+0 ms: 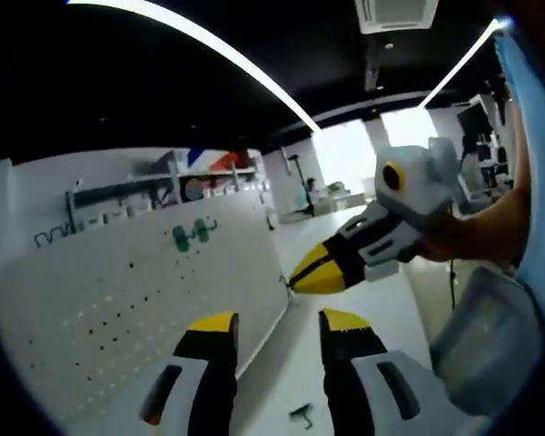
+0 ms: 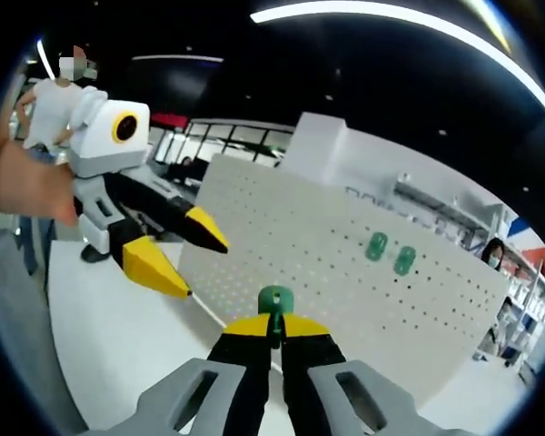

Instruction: Insert the hook assembly into the mounting plate slot until the hook locks in place.

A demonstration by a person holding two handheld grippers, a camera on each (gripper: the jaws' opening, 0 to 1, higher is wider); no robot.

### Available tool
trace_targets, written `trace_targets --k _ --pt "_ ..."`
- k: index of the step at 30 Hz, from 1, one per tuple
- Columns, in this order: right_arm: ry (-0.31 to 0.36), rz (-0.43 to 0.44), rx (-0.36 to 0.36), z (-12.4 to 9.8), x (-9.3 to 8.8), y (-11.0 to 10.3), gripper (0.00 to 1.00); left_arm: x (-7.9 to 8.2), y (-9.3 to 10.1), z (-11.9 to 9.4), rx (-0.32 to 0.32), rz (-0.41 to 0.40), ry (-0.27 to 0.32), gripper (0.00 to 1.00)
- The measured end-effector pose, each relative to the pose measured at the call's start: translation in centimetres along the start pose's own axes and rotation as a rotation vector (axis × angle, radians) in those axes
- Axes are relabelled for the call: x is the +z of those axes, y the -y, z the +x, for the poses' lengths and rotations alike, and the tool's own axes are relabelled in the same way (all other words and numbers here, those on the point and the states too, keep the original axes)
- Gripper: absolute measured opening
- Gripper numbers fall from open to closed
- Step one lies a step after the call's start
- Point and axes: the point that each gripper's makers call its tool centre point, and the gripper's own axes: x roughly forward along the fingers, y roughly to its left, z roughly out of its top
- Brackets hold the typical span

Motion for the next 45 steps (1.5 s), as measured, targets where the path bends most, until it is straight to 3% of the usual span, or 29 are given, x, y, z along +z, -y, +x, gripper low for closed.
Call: trace_targets --k 11,26,33,45 --pt "-0.015 0.019 -0.046 -0.4 -0.7 2.0 0.01 -1.2 -0.9 -1.4 0.052 -0.031 0.006 0.49" --pt "-0.046 0.058 -0.172 -1.3 -2.0 7.4 0.01 -3.4 -3.4 -4.5 0.166 -0.041 -0.021 0.55" --pt "-0.045 0.081 -0.226 -1.5 -2.1 9.7 0.01 -3.4 -4.5 -5.7 0.222 -0.042 -0.018 0.58" --pt "-0.028 0.143 -0.319 -0.8 -1.9 14.4 0.01 -3.9 -5.1 -7.3 0.267 -0.041 -0.028 0.59"
